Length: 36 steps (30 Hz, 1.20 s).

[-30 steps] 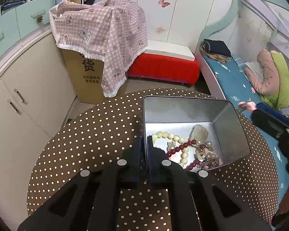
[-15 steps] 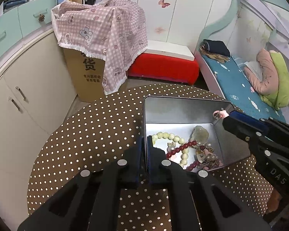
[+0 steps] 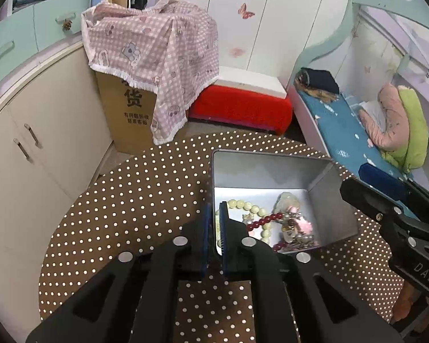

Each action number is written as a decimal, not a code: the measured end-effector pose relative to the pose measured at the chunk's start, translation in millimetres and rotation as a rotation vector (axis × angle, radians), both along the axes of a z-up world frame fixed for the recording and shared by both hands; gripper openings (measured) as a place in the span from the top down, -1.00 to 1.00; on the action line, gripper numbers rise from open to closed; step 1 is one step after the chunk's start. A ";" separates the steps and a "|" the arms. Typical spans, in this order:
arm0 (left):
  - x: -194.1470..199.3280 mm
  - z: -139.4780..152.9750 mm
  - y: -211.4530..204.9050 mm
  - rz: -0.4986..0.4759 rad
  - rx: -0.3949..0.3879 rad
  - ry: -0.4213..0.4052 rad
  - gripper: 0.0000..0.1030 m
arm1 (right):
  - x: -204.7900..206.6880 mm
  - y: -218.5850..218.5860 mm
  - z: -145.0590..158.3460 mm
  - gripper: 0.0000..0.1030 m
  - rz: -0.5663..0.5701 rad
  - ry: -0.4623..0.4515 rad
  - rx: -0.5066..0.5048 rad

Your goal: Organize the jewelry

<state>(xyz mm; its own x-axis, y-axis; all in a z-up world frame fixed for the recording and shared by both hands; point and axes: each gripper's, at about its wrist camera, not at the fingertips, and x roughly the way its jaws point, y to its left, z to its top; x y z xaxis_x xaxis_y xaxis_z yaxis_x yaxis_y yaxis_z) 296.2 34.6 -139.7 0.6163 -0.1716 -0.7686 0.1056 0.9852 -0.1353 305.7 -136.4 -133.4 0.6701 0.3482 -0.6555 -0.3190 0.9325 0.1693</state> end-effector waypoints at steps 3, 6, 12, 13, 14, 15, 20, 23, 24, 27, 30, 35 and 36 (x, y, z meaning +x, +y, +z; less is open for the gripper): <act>-13.0 13.7 0.3 0.013 -0.004 -0.049 0.09 | -12.5 -2.6 10.3 -0.07 -0.007 -0.017 0.001; -30.6 29.8 0.5 0.025 -0.007 -0.106 -0.32 | -30.1 -5.7 21.6 -0.20 -0.010 -0.034 0.007; -74.7 56.3 -1.4 0.023 -0.031 -0.161 -0.61 | -74.2 -5.9 45.6 -0.38 -0.023 -0.076 -0.008; -80.3 58.7 -2.5 0.028 -0.025 -0.164 -0.61 | -82.0 -6.2 49.0 -0.41 -0.022 -0.088 -0.010; -88.3 61.8 -4.1 0.033 -0.011 -0.175 -0.62 | -91.4 -6.2 53.9 -0.43 -0.023 -0.100 -0.013; -98.5 66.8 -5.9 0.036 0.004 -0.198 -0.63 | -99.1 -6.3 57.9 -0.46 -0.025 -0.106 -0.017; -136.3 86.4 -16.2 0.044 0.063 -0.272 -0.74 | -136.8 -6.2 79.2 -0.49 -0.024 -0.156 -0.042; -155.3 98.9 -19.3 0.054 0.075 -0.316 -0.74 | -157.9 -9.4 92.5 -0.49 -0.031 -0.191 -0.051; -161.3 102.4 -19.9 0.059 0.072 -0.329 -0.74 | -164.1 -11.1 95.9 -0.49 -0.034 -0.199 -0.049; -181.9 115.2 -22.1 0.060 0.060 -0.377 -0.74 | -186.3 -16.5 108.4 -0.49 -0.049 -0.236 -0.052; -200.6 127.0 -25.2 0.068 0.056 -0.428 -0.74 | -206.3 -20.4 119.2 -0.50 -0.059 -0.275 -0.055; -233.6 144.4 -33.0 0.088 0.080 -0.516 -0.74 | -234.0 -26.2 137.8 -0.58 -0.078 -0.337 -0.052; -240.7 148.0 -34.7 0.091 0.087 -0.541 -0.74 | -239.5 -27.2 140.8 -0.58 -0.080 -0.349 -0.047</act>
<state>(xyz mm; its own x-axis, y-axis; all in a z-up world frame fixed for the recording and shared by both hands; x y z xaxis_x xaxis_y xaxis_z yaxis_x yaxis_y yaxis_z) 55.5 -0.2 8.3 0.9366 -0.0487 -0.3471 0.0509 0.9987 -0.0029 66.2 -163.6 7.5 0.8805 0.2602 -0.3962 -0.2754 0.9611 0.0191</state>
